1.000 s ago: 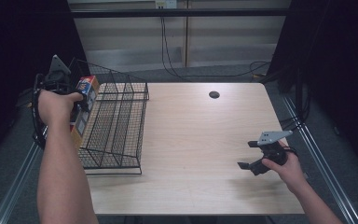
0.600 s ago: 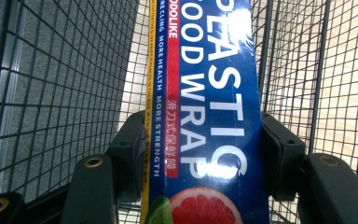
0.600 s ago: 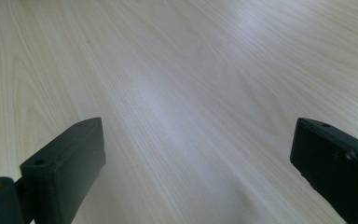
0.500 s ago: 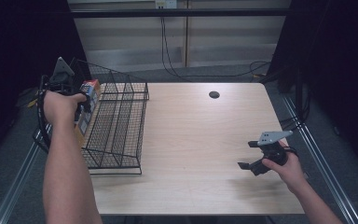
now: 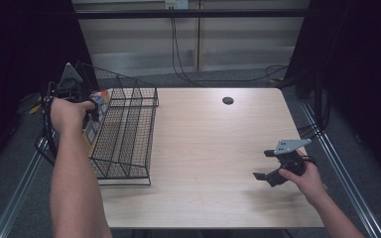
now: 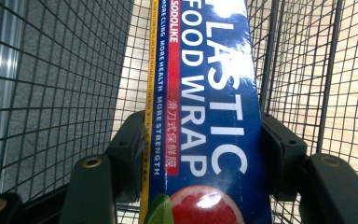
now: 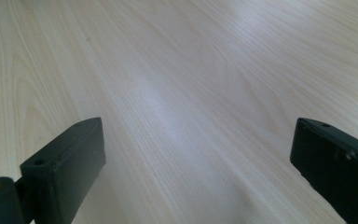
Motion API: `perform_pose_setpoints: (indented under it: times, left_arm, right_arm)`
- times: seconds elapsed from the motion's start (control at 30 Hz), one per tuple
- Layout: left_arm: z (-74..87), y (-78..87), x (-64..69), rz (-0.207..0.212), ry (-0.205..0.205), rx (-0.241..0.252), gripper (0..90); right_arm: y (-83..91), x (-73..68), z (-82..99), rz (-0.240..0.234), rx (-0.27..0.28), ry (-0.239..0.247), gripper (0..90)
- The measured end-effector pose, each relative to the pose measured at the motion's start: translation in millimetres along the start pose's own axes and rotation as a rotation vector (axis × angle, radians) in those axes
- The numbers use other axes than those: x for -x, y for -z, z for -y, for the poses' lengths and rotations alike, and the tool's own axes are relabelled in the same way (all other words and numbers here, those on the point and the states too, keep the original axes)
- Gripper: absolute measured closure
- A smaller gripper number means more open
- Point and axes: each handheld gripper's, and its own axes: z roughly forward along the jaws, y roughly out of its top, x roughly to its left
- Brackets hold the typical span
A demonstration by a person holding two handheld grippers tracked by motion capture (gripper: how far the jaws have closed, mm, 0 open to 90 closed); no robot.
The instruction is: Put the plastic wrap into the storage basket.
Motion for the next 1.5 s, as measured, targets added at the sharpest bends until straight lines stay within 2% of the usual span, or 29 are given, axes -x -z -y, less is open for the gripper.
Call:
perform_pose_setpoints:
  times: [0.1,0.3,0.43,0.5,0.53,0.63,0.83,0.93,0.97,1.03,1.07,1.27,1.37,1.5]
  left_arm:
    - [-0.5,-1.0,0.8,-0.002,0.012,-0.001,42.1]
    - [-1.2,-2.1,1.2,0.000,0.002,-0.008,41.7]
    - [-1.4,0.9,1.4,0.001,0.003,0.008,41.0]
    - [-1.1,4.7,0.6,0.017,0.013,0.026,40.8]
    - [-1.5,7.6,0.4,0.013,0.006,0.043,45.6]
    - [-2.5,16.5,2.1,0.012,0.013,0.059,41.5]
    - [-2.6,26.3,7.6,0.026,-0.016,0.075,37.9]
    - [-1.3,27.3,11.7,0.043,-0.010,0.081,35.2]
    - [-1.4,27.9,12.2,0.049,-0.027,0.077,34.3]
    - [-1.4,28.6,15.3,0.043,-0.034,0.089,31.4]
    - [-1.2,28.8,17.1,0.057,-0.035,0.085,30.1]
    - [-0.4,26.8,28.0,0.079,-0.050,0.103,20.7]
    - [0.6,25.8,35.2,0.108,-0.070,0.101,17.1]
    - [1.1,25.2,44.9,0.123,-0.097,0.111,14.0]
  right_arm:
    - [-0.3,0.0,0.2,0.000,0.000,-0.001,3.0]
    - [-0.7,-0.3,0.1,0.000,0.000,0.004,3.0]
    - [-0.9,-0.4,0.1,0.000,0.000,0.004,3.0]
    - [-1.3,-0.5,0.1,-0.003,-0.001,0.005,3.0]
    - [-1.3,-0.7,0.0,-0.002,-0.002,0.005,3.0]
    - [-1.7,-1.2,-0.4,-0.006,-0.004,0.007,3.0]
    - [-1.4,-1.9,-0.8,-0.004,-0.003,0.009,3.0]
    - [-1.7,-2.2,-0.4,-0.004,-0.004,0.011,3.0]
    - [-1.5,-2.1,-0.5,-0.006,-0.003,0.009,3.0]
    - [-1.3,-2.0,-0.9,-0.004,-0.003,0.007,3.1]
    - [-1.4,-1.8,-1.0,-0.004,-0.001,0.008,3.0]
    - [-1.9,-1.5,-1.1,-0.001,-0.008,0.014,3.1]
    - [-1.7,-1.9,-0.9,-0.003,-0.006,0.012,3.1]
    - [-2.1,-1.0,-1.1,-0.002,-0.005,0.013,3.1]
